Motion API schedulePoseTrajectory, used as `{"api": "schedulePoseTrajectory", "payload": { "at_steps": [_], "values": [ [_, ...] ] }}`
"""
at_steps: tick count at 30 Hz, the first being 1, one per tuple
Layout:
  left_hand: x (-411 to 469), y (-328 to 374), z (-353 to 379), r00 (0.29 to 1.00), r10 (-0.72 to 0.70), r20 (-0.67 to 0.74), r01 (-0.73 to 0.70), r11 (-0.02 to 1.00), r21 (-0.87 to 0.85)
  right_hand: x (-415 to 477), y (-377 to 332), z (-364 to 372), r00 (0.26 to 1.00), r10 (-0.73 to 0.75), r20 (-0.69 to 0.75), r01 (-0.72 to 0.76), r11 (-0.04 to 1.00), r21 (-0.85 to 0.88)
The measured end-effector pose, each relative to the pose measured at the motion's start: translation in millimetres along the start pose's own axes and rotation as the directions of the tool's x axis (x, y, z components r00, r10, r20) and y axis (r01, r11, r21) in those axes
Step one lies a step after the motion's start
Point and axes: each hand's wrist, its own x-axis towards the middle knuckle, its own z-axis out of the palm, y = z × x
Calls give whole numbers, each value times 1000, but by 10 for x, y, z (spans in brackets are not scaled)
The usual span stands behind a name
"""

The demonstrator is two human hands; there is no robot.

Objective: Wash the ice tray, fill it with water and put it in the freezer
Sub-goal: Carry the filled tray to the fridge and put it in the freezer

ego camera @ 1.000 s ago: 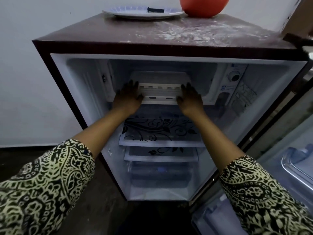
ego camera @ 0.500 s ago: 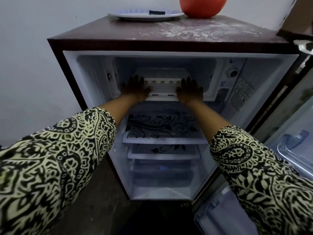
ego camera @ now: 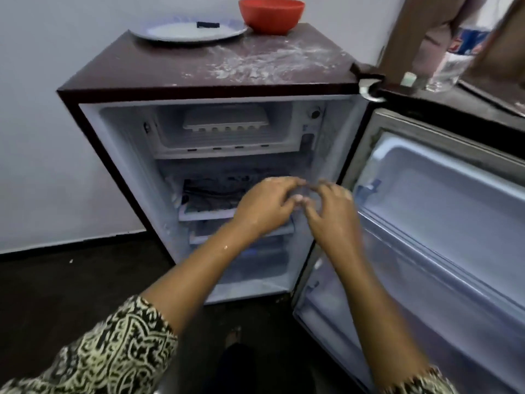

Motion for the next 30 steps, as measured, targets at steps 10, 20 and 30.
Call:
{"api": "schedulePoseTrajectory", "payload": {
  "at_steps": [10,20,30],
  "values": [
    [-35,1461,920,862,428,273,-480,861,166,-1258,850,-1300,847,463,-261,-531,711,-460],
    [-366,1258,727,889,399,224,-432,893,128,-1482,289,-1336,818,576,-10,-467,653,-596],
    [-1514,587,-76,954,195,229,-189,981,-50,-2017,-1262,-826,931,333,150,-250,881,-402]
  ]
}}
